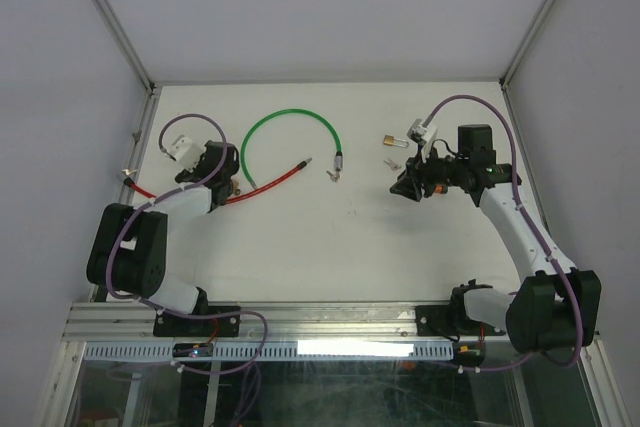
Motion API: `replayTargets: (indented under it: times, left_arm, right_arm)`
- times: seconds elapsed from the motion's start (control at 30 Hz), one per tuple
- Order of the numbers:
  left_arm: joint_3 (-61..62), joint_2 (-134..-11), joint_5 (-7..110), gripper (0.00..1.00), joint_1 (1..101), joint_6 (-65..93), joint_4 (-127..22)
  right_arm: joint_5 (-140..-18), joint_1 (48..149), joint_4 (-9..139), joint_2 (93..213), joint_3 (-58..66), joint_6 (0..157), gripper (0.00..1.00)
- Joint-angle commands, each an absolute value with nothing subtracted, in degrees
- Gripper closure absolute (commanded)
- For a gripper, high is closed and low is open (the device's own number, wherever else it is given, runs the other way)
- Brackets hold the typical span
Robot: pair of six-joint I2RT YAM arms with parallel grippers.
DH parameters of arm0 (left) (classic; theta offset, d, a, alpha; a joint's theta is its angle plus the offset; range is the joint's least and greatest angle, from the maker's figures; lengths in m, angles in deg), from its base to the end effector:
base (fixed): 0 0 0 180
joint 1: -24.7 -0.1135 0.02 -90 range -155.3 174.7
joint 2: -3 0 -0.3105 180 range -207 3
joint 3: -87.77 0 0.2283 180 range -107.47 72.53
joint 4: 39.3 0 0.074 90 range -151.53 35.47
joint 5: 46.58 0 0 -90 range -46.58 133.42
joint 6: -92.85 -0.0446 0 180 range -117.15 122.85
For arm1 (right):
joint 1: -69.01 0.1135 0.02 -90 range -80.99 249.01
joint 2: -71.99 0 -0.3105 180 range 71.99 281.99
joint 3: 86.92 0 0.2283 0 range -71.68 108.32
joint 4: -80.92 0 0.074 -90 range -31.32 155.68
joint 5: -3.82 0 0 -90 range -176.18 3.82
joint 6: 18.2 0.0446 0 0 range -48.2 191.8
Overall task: Lock with the key
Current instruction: Pick up the lock from the center of the board.
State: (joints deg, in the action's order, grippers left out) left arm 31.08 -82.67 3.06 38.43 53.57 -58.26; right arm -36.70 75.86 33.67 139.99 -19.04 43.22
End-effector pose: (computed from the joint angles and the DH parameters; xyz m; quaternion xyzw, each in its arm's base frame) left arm 0.2678 -0.0357 0.2323 -0.3953 0.7916 0.0928 0.4566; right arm 0.1962 0.0577 0.3251 -0.4024 0.7597 0.3207 0.3977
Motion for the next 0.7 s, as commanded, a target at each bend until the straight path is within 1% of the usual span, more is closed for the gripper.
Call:
replayTargets:
  times: [0.0, 0.27, 0.37, 0.67]
  left_arm:
    - [28.75, -83.24, 2.59, 0.23, 37.39, 54.45, -57.96]
    - [26.91, -84.54, 1.60, 0.45, 36.76, 53.85, -58.72]
    - [26.28, -85.48, 1.16, 0.47, 36.79, 54.48, -59.92]
    - [25.83, -86.84, 0.92, 0.49, 36.61, 54.45, -60.84]
  right_arm:
    - [-36.87, 76.08, 35.45, 139.41, -18.82, 42.27, 0.53]
    - [-36.85, 76.03, 35.37, 139.48, -18.78, 42.20, 0.53]
    - [-36.88, 76.00, 35.36, 139.54, -18.80, 42.18, 0.53]
    - [-36.68, 75.87, 35.28, 139.45, -18.70, 42.17, 0.53]
